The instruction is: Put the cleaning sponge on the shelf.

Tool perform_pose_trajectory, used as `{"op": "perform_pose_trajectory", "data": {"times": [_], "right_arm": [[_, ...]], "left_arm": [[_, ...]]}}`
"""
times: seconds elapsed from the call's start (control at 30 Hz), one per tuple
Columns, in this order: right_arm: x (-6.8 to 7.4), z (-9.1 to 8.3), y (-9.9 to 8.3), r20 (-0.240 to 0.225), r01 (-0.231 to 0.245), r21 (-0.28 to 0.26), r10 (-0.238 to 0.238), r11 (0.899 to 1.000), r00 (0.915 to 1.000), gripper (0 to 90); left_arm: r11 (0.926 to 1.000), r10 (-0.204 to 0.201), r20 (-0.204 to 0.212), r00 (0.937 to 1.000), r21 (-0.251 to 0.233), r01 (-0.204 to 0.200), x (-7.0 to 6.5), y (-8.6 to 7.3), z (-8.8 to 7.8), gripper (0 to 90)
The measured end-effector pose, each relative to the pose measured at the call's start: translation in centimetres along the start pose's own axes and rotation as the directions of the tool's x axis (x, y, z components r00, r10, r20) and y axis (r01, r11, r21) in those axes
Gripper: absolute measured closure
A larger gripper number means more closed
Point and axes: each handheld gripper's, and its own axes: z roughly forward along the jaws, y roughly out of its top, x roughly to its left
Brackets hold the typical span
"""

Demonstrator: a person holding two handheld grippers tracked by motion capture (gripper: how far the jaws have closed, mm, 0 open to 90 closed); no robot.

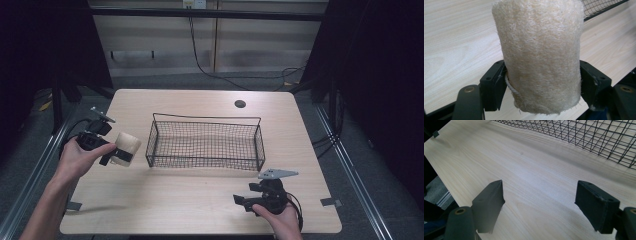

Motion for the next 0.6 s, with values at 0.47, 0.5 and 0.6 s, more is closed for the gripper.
{"op": "perform_pose_trajectory", "data": {"times": [0.47, 0.5, 0.6], "right_arm": [[0.1, 0.0, 0.0, -0.003, -0.004, 0.005, 0.004, 1.000, 1.0000, 22.5], [0.1, 0.0, 0.0, -0.003, -0.003, 0.005, 0.003, 1.000, 1.0000, 22.5], [0.1, 0.1, 0.0, -0.005, -0.001, 0.008, 0.001, 1.000, 1.0000, 22.5]], "left_arm": [[1.0000, 0.008, 0.005, 1.0000, 0.000, -0.008, -1.4, 1.6, -0.2, 30.2], [0.9999, 0.010, 0.002, 0.9999, 0.003, -0.010, -1.5, 1.8, -0.2, 30.2], [1.0000, 0.007, 0.005, 1.0000, 0.007, -0.007, -1.9, 2.3, 0.0, 30.2]]}}
